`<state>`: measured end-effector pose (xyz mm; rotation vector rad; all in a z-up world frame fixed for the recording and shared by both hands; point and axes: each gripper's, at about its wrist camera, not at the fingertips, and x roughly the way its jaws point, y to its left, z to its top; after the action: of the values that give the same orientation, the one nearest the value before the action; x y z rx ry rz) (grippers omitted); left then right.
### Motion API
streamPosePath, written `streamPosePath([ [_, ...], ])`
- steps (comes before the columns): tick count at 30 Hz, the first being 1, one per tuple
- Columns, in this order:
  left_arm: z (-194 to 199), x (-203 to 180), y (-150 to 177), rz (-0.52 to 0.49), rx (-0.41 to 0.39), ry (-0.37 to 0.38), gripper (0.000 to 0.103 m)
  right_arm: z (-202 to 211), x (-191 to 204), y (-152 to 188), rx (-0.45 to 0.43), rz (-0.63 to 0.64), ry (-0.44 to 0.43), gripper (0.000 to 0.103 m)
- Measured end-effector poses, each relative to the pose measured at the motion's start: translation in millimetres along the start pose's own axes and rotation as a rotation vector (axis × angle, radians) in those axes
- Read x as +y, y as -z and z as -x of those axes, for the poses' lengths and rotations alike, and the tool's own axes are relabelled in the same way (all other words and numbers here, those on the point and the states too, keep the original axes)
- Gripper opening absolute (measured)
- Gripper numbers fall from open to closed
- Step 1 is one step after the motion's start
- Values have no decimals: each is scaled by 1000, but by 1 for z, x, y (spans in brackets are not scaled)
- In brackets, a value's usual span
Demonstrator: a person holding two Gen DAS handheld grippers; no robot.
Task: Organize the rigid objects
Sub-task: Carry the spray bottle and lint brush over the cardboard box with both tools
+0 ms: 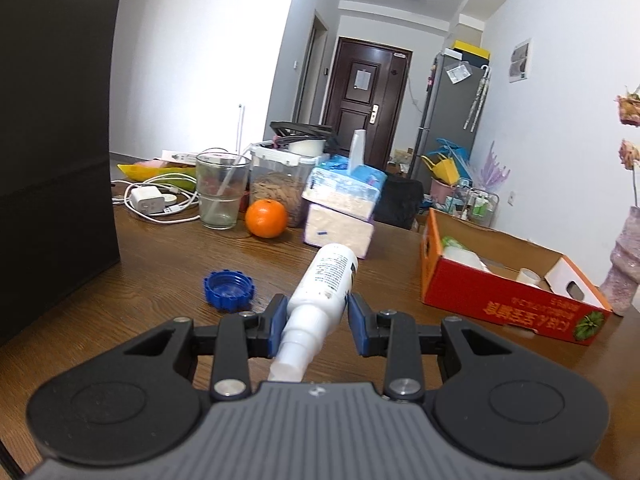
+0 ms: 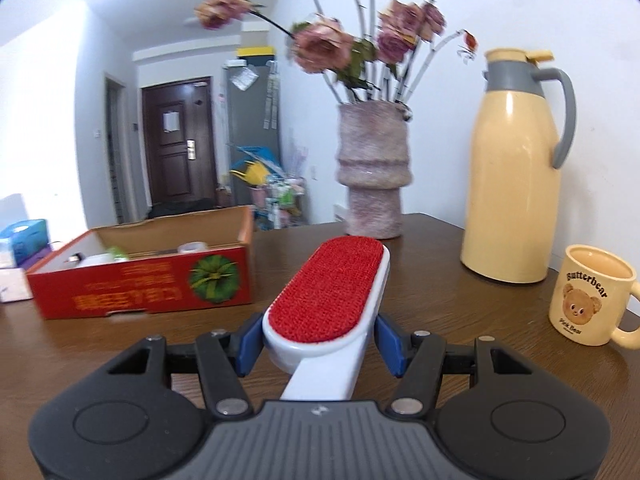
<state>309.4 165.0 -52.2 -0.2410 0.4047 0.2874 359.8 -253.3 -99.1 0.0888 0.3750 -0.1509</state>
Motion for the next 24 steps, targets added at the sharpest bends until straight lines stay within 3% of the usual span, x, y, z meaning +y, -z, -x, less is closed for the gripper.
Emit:
streamPosePath([
  [15,21,-67,10,-32,32,154,34,31,30,2,-10,7,-147,59],
  [24,17,-99,6,-58,45,200,34,28,44,-7,-9,2,-200,59],
])
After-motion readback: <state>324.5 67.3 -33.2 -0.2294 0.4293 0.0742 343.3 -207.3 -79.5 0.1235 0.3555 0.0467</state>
